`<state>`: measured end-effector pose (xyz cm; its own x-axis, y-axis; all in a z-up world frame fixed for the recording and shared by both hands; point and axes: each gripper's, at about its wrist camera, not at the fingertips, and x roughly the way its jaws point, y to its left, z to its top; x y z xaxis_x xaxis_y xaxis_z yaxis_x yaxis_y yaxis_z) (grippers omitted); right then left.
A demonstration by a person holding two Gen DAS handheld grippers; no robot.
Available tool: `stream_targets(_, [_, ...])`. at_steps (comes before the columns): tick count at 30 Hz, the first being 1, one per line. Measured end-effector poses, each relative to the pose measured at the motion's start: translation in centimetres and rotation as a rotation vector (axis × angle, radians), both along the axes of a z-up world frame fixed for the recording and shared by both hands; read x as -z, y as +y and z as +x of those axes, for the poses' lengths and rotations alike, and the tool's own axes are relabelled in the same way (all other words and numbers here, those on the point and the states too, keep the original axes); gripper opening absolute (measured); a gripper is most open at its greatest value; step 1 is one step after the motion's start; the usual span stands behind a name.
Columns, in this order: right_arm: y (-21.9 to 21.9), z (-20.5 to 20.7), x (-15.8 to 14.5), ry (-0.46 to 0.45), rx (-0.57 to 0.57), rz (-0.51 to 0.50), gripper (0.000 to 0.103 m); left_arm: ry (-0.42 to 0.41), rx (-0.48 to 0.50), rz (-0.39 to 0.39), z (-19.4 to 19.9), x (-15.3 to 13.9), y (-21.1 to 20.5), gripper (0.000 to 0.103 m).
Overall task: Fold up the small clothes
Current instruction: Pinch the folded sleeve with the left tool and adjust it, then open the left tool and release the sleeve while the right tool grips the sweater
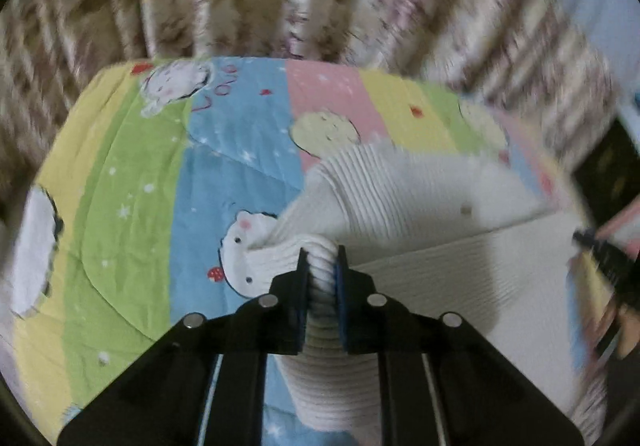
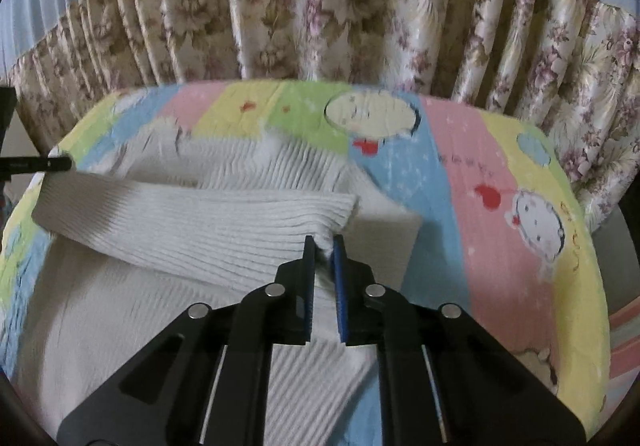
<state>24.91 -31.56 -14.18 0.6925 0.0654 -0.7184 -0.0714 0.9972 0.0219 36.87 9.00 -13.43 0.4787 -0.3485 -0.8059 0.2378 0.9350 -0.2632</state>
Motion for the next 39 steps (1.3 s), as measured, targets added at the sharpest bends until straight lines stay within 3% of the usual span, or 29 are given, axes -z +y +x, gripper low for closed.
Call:
stream_targets(5, [-0.8, 2.9, 1.0, 0.041, 0.044, -0.001, 0.009, 0.005, 0.001, 0.049, 1.5, 0.5, -1.7, 0.013])
stream_targets(10, [-2.3, 3.8, 4.2, 0.138, 0.088, 0.026, 0.009, -0.012, 0.020, 0.191, 1.9, 2.1, -4.2, 0.019])
stream_targets(15, [-2.3, 3.6, 4.6, 0.142, 0.085, 0.032, 0.009, -0.004, -0.001, 0.271, 2.0, 2.8, -5.0, 0.027])
stream_targets(18, [-2.4, 3.4, 4.5, 0.147, 0.078, 0.041, 0.009, 0.000, -0.005, 0.312, 1.7, 2.4, -5.3, 0.056])
stream_targets(19, [-2.6, 3.4, 4.4, 0.148, 0.076, 0.046, 0.009, -0.009, -0.007, 0.312, 1.2, 1.7, -5.4, 0.073])
stream_targets(20, [-2.6, 3.3, 4.2, 0.150, 0.073, 0.055, 0.009, -0.030, -0.011, 0.316, 0.7, 1.1, -5.4, 0.079])
stream_targets(27, [-3.6, 1.7, 1.6, 0.186, 0.130, -0.010, 0.005, -0.072, 0.027, 0.297, -1.9, -1.1, -6.7, 0.079])
stream_targets(31, [-6.4, 2.2, 3.4, 0.270, 0.176, 0.092, 0.005, -0.062, 0.065, 0.318, -2.1, -0.4, -7.9, 0.079])
stream_targets(33, [-7.0, 1.6, 3.3, 0.204, 0.137, 0.199, 0.012, -0.050, 0.060, 0.327, -1.9, 0.3, -8.0, 0.079])
stream_targets(35, [-6.8, 1.0, 2.7, 0.136, 0.090, 0.291, 0.041, -0.032, 0.059, 0.289, -1.8, 1.0, -7.7, 0.079])
stream_targets(39, [-5.0, 1.7, 2.8, 0.131, 0.046, 0.256, 0.042, -0.025, 0.056, 0.320, -1.7, 2.2, -8.0, 0.079])
